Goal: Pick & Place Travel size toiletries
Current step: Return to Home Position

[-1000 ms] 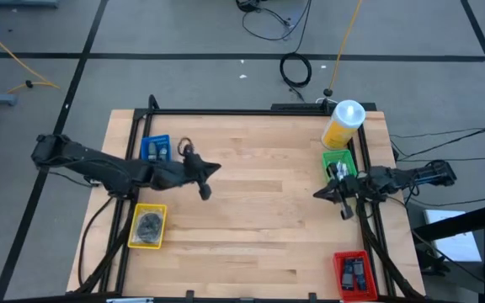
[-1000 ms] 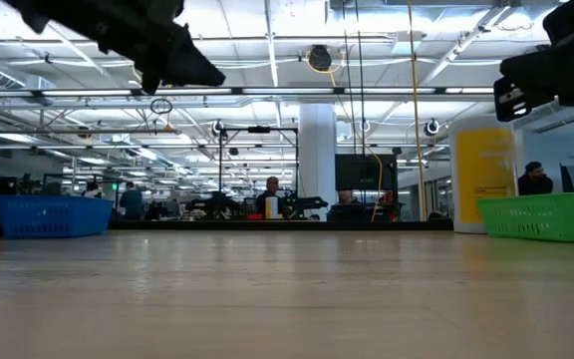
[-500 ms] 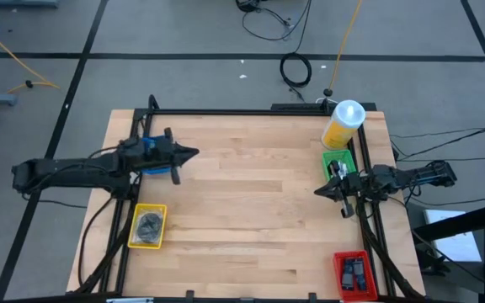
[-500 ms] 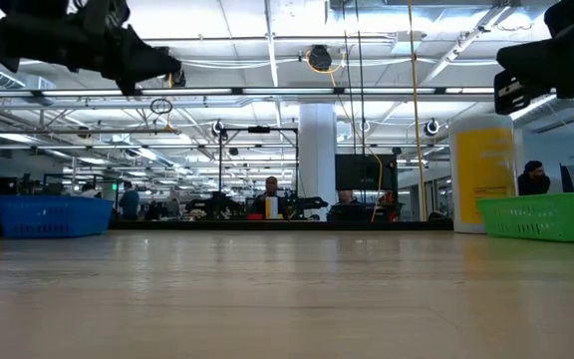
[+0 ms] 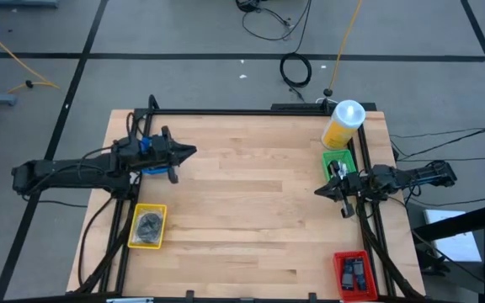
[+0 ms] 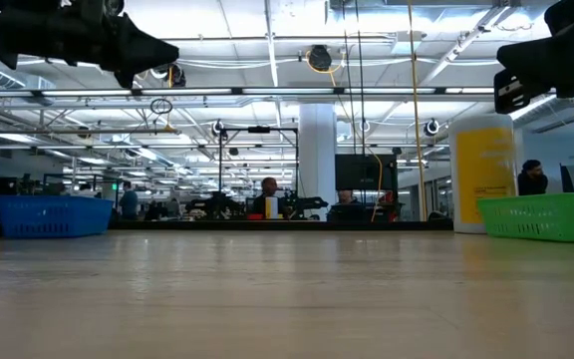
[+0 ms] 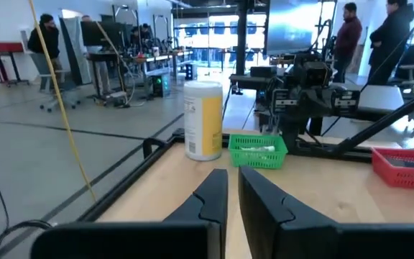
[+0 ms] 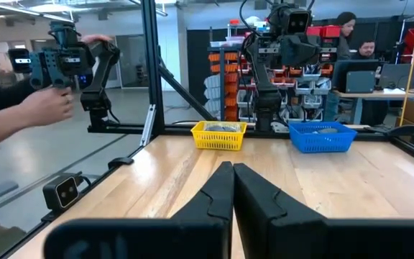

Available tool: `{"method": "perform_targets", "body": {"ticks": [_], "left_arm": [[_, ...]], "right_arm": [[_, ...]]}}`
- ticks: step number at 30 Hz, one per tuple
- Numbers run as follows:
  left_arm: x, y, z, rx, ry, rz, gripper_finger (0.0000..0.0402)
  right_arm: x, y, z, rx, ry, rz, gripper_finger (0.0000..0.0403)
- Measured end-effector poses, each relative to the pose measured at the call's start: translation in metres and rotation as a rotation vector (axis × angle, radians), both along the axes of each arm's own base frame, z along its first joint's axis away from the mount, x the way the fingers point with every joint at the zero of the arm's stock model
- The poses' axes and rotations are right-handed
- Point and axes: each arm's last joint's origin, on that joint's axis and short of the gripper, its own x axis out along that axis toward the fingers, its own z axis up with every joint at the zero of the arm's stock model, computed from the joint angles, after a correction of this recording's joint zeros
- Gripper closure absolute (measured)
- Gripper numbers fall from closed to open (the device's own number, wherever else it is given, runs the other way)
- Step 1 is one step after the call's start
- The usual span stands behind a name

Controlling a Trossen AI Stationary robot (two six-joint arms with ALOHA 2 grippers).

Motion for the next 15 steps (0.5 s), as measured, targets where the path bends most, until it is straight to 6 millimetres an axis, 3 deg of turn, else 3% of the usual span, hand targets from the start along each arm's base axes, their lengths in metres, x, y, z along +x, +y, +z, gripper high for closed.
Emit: {"method": "perform_targets", "body": {"ticks": [5, 9, 15], "left_arm": [[-0.013, -0.011, -0.007, -0.141, 0.073, -0.052, 0.0364], [-0.029, -0.023, -0.020, -0.069, 0.116, -0.109, 0.0364], [-0.047, -0.033, -0.050, 0.033, 0.039, -0.140, 0.0364]], "right_arm": [[0.000, 0.000, 0.000, 0.000, -0.001, 0.000, 0.0403], [0.000, 0.000, 0.000, 0.000, -0.002, 0.000, 0.0403], [0.000, 0.000, 0.000, 0.001, -0.001, 0.001, 0.0403]]}}
